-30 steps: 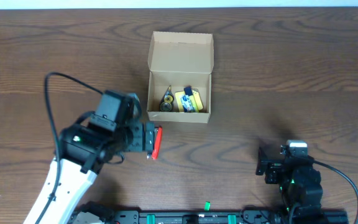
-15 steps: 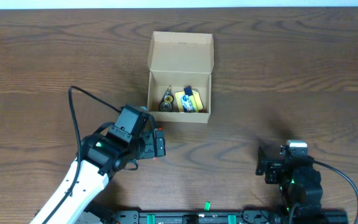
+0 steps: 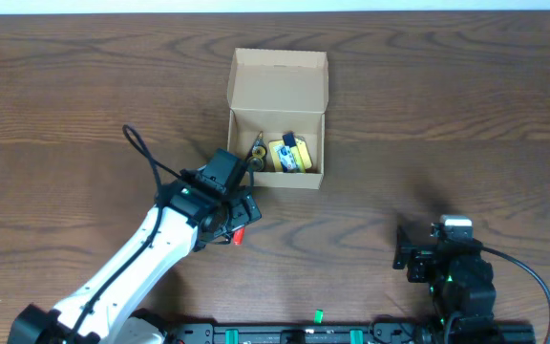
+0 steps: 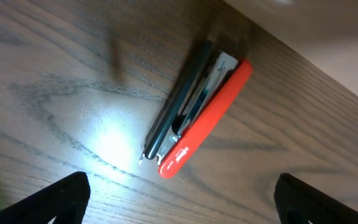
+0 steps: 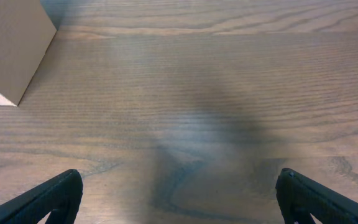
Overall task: Pack container
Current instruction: 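Lower the left gripper and grasp the red stapler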
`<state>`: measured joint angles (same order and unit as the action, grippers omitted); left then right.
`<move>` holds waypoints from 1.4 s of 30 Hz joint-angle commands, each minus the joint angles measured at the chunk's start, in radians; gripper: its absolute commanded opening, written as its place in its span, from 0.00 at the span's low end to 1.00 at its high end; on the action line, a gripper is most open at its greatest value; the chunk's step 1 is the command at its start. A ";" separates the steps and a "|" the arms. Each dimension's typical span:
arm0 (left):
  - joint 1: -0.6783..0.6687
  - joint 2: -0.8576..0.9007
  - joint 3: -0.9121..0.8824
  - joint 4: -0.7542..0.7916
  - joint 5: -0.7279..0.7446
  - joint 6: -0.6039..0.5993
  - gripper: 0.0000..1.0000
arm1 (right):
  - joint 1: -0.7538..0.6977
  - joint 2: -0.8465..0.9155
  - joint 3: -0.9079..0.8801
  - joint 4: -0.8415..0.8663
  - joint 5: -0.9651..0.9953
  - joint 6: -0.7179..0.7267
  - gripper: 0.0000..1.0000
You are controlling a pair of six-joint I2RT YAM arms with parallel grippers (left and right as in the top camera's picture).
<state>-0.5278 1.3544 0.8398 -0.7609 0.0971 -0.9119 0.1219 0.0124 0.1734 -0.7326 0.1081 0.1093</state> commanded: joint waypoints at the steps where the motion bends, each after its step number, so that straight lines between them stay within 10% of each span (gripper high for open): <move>1: -0.004 0.037 -0.014 0.008 -0.018 -0.031 0.96 | -0.009 -0.007 -0.011 -0.003 0.002 -0.013 0.99; 42: -0.003 0.247 -0.014 0.136 0.000 0.015 0.98 | -0.009 -0.007 -0.011 -0.003 0.003 -0.013 0.99</move>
<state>-0.5274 1.5864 0.8398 -0.6266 0.1009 -0.9123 0.1219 0.0124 0.1734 -0.7330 0.1081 0.1093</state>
